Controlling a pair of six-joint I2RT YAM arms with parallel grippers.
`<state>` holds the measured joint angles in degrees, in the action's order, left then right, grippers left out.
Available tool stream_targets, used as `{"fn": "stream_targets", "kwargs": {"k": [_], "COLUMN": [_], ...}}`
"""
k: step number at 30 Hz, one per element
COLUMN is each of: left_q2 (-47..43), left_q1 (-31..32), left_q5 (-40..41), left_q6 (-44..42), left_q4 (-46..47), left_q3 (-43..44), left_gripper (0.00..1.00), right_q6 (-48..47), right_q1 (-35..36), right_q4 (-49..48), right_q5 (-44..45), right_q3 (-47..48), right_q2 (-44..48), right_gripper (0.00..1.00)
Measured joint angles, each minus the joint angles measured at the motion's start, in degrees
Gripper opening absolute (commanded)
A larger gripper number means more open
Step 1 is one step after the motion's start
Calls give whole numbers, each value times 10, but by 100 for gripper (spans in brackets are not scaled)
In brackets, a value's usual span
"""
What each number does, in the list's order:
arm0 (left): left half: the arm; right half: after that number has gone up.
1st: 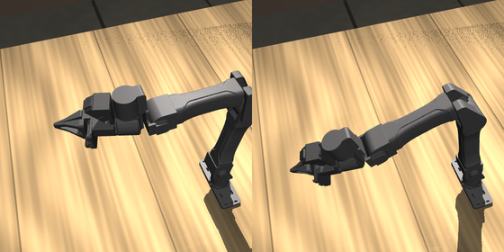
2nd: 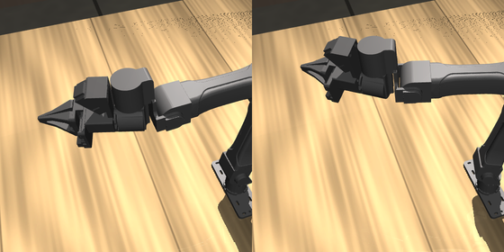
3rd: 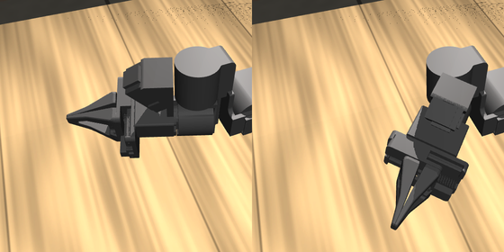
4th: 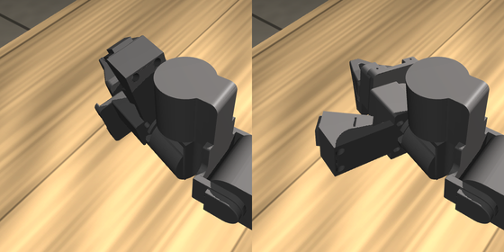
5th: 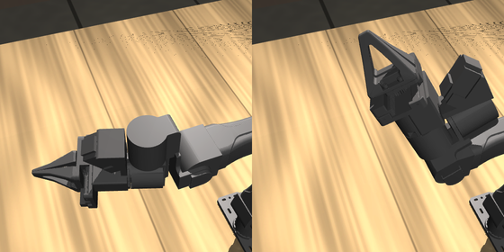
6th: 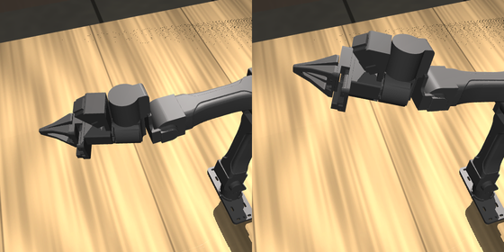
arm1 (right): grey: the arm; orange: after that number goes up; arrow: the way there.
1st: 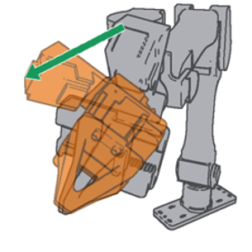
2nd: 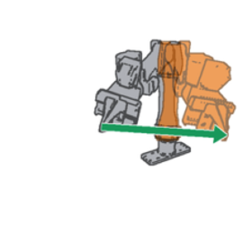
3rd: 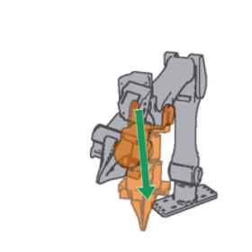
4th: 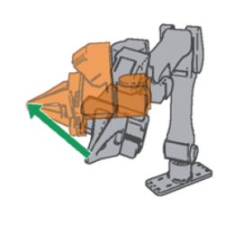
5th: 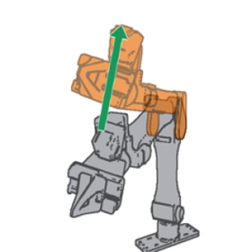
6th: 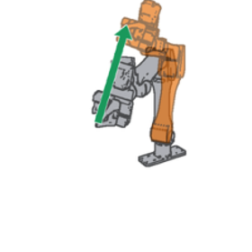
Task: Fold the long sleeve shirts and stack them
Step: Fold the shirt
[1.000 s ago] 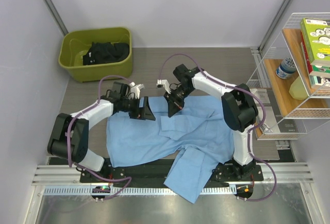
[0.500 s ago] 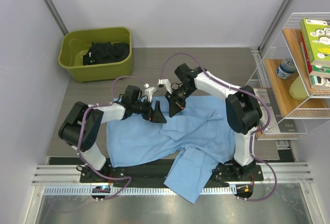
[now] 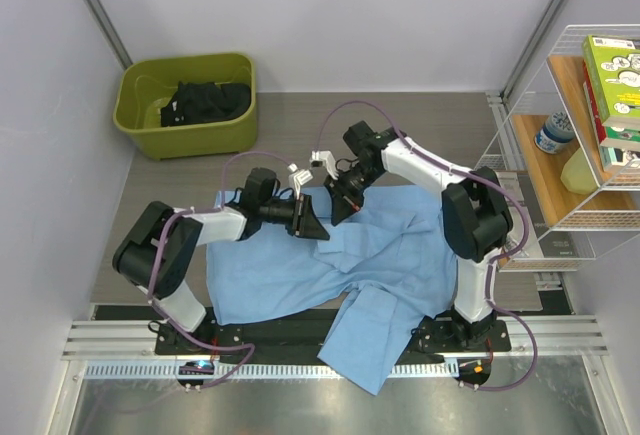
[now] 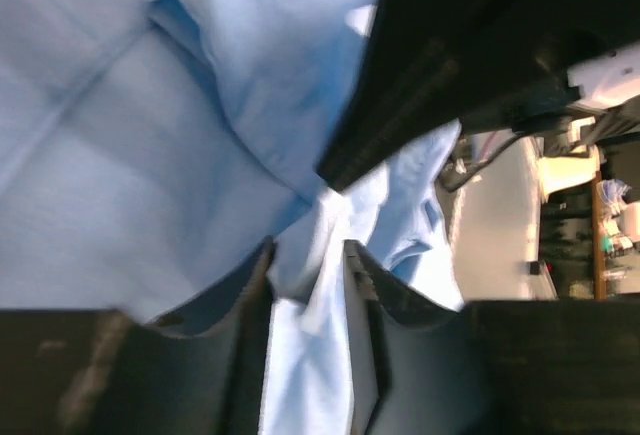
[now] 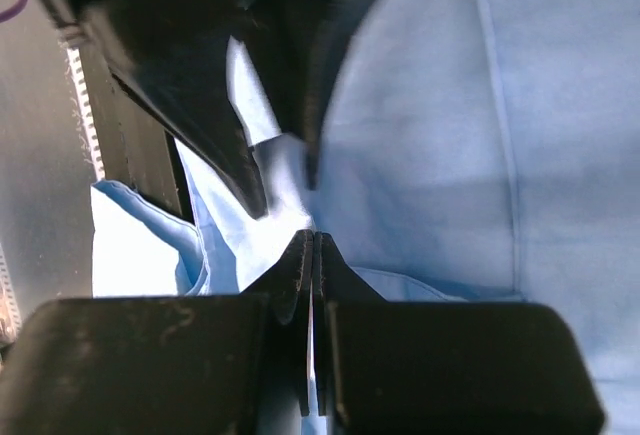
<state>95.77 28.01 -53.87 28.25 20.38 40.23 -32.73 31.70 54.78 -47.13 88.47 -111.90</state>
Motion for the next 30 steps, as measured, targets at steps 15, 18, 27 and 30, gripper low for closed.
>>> {"fn": "stream_targets", "kwargs": {"k": [15, 18, 27, 30], "left_q2": [-101, -108, -77, -59], "left_q1": [109, 183, 327, 354], "left_q5": [121, 154, 183, 184], "left_q6": [-222, -301, -454, -482], "left_q4": [-481, -601, -890, -924], "left_q3": [321, 391, 623, 688], "left_gripper": [0, 0, 0, 0], "right_q6": [86, 92, 73, 59], "right_q1": [-181, -237, -267, -267], "right_q4": [1, 1, 12, 14], "right_q5": [-38, -38, -29, -26], "right_q3": [-5, -9, -78, -112], "right_q2": [130, 134, 134, 134], "right_gripper": [26, 25, 23, 22]}}
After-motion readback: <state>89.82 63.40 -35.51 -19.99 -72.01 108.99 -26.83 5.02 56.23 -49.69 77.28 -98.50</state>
